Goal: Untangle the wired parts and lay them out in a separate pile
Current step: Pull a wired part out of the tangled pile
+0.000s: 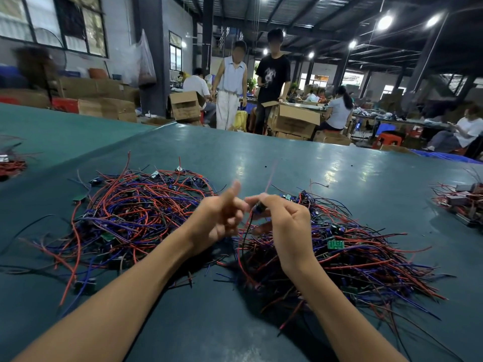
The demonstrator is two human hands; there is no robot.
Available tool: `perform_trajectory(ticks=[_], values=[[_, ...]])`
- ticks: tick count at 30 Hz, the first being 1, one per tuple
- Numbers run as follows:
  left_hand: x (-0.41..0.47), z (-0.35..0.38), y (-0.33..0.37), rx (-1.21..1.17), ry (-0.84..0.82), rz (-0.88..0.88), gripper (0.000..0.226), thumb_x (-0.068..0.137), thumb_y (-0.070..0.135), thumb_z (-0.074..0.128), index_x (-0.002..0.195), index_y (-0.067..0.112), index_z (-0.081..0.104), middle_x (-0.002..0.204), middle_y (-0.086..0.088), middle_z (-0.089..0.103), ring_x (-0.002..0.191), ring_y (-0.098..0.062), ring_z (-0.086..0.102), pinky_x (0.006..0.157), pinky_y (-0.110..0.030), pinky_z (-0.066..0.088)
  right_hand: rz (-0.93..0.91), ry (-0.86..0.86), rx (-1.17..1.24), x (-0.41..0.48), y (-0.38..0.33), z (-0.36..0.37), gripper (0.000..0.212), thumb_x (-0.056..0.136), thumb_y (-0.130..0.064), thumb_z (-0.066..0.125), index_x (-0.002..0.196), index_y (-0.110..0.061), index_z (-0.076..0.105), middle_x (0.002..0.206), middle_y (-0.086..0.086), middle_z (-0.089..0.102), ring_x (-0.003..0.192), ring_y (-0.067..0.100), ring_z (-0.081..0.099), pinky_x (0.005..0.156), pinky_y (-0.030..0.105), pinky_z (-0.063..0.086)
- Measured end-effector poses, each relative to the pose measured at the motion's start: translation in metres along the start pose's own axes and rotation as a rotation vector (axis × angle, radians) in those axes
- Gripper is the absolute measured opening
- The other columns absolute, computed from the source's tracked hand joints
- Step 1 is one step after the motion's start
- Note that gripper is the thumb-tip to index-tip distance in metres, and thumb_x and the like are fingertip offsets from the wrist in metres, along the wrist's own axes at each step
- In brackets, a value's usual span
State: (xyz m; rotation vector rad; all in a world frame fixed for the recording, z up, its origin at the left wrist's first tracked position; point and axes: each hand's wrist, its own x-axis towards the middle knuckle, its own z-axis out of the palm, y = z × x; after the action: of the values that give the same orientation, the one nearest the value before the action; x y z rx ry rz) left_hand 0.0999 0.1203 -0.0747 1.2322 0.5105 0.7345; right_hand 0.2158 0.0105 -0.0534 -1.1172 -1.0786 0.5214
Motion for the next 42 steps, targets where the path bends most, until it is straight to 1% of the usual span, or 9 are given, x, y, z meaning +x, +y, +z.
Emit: perform_trajectory(ticks=[3,9,13,19,24,28,33,38,42], values=[[-0.008,0.014,-0.009,0.064,-0.189,-0.068,0.048,0.078,0.061,0.074,0.079,0.013,0.076,0.072,-0.002,0.064,0.057,-0.009,0.049,0.054,-0.02,0.04,-0.002,0.108,-0.096,0.01,0.004,-0.008,0.026,0.093,-0.023,0.06,0.08,-0.023,0.083,0.099,-0.007,0.073,0.097,0.016,0.067,0.087,0.051,0.055],[-0.017,0.021,-0.014,0.034,-0.188,0.069,0.04,0.08,0.048,0.077,0.09,0.009,0.074,0.082,-0.007,0.065,0.07,-0.015,0.052,0.06,-0.02,0.043,0.207,-0.062,-0.043,0.009,0.006,-0.003,0.028,0.098,-0.019,0.059,0.085,-0.013,0.082,0.073,0.007,0.071,0.057,0.017,0.058,0.055,0.026,0.051],[-0.017,0.023,-0.01,0.052,-0.132,0.071,0.035,0.088,0.051,0.065,0.086,0.019,0.078,0.083,-0.005,0.069,0.067,-0.012,0.057,0.061,-0.025,0.041,0.2,-0.098,-0.004,0.011,0.008,-0.007,0.026,0.098,-0.018,0.059,0.089,-0.015,0.083,0.066,0.004,0.07,0.058,0.014,0.062,0.057,0.025,0.054],[-0.016,0.022,-0.005,-0.018,-0.052,0.121,0.039,0.093,0.05,0.059,0.087,0.018,0.081,0.077,0.0,0.07,0.063,-0.008,0.054,0.054,-0.02,0.041,0.097,0.01,-0.179,0.012,0.019,-0.01,0.033,0.099,-0.036,0.062,0.079,-0.02,0.082,0.077,0.008,0.077,0.076,0.021,0.074,0.075,0.046,0.059],[-0.01,0.012,-0.003,-0.186,0.042,0.124,0.047,0.089,0.053,0.06,0.1,0.012,0.081,0.079,0.003,0.055,0.067,-0.009,0.044,0.066,-0.028,0.034,-0.086,0.094,-0.367,0.008,0.024,-0.008,0.033,0.095,-0.043,0.065,0.075,-0.017,0.071,0.067,0.002,0.07,0.065,0.022,0.068,0.064,0.042,0.055],[-0.009,0.011,-0.005,-0.216,-0.004,0.124,0.04,0.091,0.046,0.064,0.103,0.012,0.08,0.107,-0.018,0.069,0.098,-0.029,0.066,0.091,-0.047,0.055,-0.027,-0.087,-0.323,0.006,0.024,-0.004,0.022,0.095,-0.037,0.067,0.09,-0.019,0.078,0.072,-0.007,0.074,0.065,0.006,0.067,0.065,0.035,0.057],[-0.008,0.012,-0.005,-0.177,-0.032,0.086,0.05,0.077,0.057,0.072,0.104,0.016,0.081,0.097,-0.002,0.076,0.096,-0.015,0.072,0.084,-0.037,0.058,0.064,-0.163,-0.292,0.008,0.022,-0.007,0.022,0.098,-0.028,0.066,0.09,-0.013,0.08,0.076,0.001,0.076,0.062,0.009,0.066,0.066,0.04,0.056],[-0.009,0.015,-0.006,-0.249,-0.128,0.074,0.044,0.082,0.048,0.072,0.103,0.01,0.079,0.108,-0.017,0.073,0.101,-0.026,0.071,0.081,-0.037,0.059,0.122,-0.246,-0.094,0.007,0.016,-0.006,0.021,0.1,-0.016,0.063,0.09,-0.006,0.078,0.085,0.019,0.076,0.07,0.024,0.068,0.063,0.034,0.058],[-0.009,0.01,-0.005,-0.14,-0.111,0.095,0.036,0.092,0.038,0.066,0.101,0.006,0.077,0.099,-0.019,0.072,0.075,-0.027,0.068,0.065,-0.042,0.058,0.184,-0.238,-0.057,0.009,0.017,-0.005,0.021,0.099,-0.008,0.062,0.088,0.004,0.076,0.079,0.012,0.07,0.057,0.016,0.06,0.048,0.026,0.052]])
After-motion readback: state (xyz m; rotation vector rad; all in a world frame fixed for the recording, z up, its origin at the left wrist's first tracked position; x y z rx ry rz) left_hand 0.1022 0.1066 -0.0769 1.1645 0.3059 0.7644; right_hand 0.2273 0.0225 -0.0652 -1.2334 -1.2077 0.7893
